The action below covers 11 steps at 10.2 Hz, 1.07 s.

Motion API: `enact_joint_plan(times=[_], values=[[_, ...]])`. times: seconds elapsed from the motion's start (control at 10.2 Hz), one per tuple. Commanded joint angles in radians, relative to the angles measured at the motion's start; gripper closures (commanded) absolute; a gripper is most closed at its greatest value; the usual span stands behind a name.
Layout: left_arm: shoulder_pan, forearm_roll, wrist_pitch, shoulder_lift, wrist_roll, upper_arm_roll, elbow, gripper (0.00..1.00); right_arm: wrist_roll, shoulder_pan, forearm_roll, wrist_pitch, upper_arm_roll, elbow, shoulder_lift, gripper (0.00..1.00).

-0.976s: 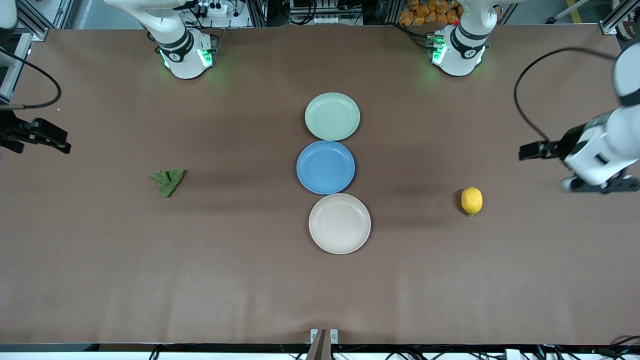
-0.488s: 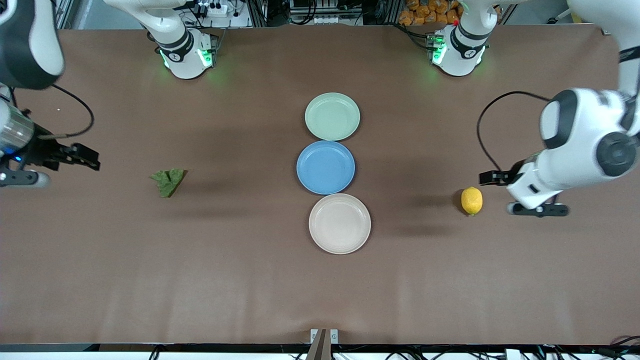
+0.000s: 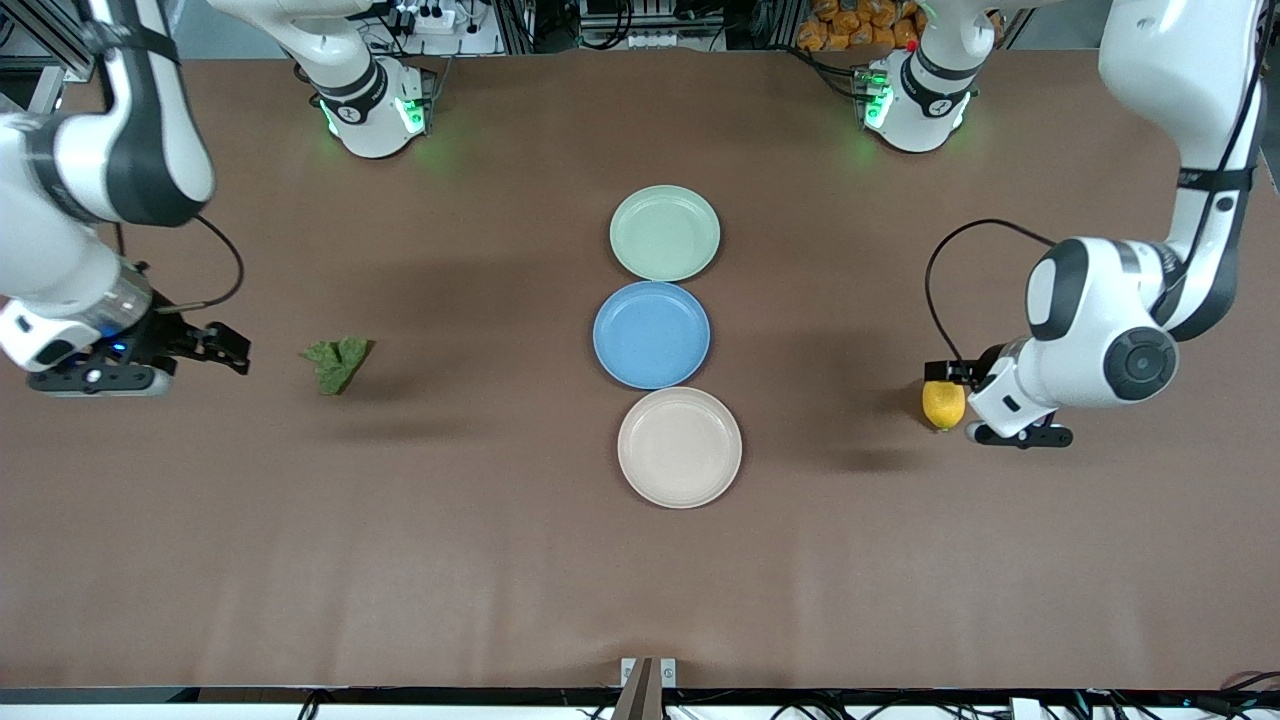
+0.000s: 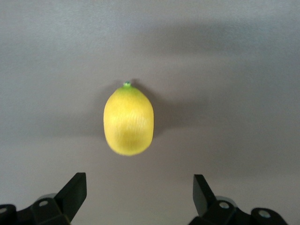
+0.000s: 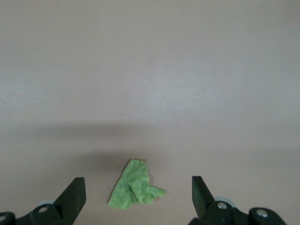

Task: Place lemon and lettuce in plates
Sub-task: 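Reach the left gripper to the lemon while the right gripper reaches the lettuce, then close the left gripper on the lemon while the right gripper grasps lettuce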

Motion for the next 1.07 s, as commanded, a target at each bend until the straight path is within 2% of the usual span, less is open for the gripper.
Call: enact_joint_plan(times=[0.0,0.1,0.2,0.49,0.88,0.98], values=[[-0.005,0.073,0.058,0.051,0.002,0.001,0.005,0.0,0.061,0.002,0.017,0.144,0.004,-0.18,-0.034,0.0],[-0.007,0.125,0.071,0.071,0.002,-0.001,0.007,0.0,0.103,0.005,0.017,0.199,0.012,-0.223,-0.021,0.0],[0.001,0.13,0.089,0.089,0.002,-0.001,0.004,0.0,0.108,0.004,0.017,0.248,0.018,-0.256,0.002,0.0],[0.004,0.121,0.111,0.12,0.001,-0.004,0.007,0.0,0.158,0.004,0.017,0.267,0.018,-0.277,0.08,0.0],[0.008,0.121,0.121,0.149,0.004,-0.004,0.007,0.0,0.264,0.019,0.017,0.395,0.04,-0.282,0.212,0.0],[0.01,0.123,0.121,0.148,0.021,-0.004,0.01,0.11,0.268,0.017,0.017,0.426,0.04,-0.282,0.241,0.0]])
